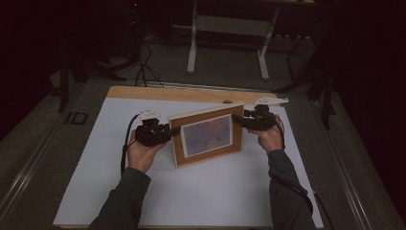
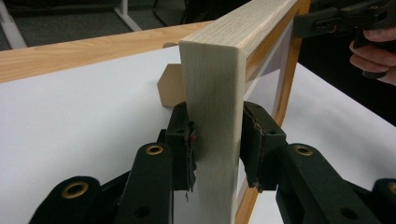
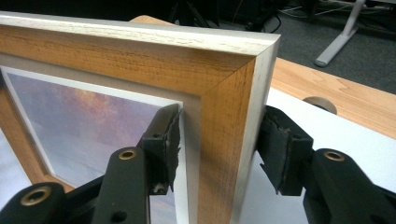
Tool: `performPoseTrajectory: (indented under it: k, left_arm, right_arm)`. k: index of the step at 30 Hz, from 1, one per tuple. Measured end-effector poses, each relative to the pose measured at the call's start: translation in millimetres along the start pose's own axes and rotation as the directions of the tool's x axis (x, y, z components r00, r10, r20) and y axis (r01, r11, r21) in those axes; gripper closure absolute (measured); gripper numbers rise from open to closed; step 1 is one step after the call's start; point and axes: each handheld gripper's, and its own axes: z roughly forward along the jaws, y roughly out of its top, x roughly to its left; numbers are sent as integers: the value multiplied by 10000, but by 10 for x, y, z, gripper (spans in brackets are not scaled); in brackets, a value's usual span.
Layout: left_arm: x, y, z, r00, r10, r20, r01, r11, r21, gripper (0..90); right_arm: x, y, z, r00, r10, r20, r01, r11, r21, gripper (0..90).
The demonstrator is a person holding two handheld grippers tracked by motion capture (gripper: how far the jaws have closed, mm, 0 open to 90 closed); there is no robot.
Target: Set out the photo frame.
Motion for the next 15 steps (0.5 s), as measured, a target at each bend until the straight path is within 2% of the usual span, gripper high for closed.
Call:
performPoseTrajectory:
  k: [8, 15]
  left_arm:
    - [54, 37, 24, 10000, 59, 15, -59, 10000, 77, 671]
    - [118, 51, 47, 9996, 197, 194, -197, 9998, 18, 667]
  right_arm:
    - [14, -3, -12, 9998, 107, 163, -108, 9999, 48, 526]
    - [27, -8, -29, 9996, 116, 272, -119, 9999, 121, 545]
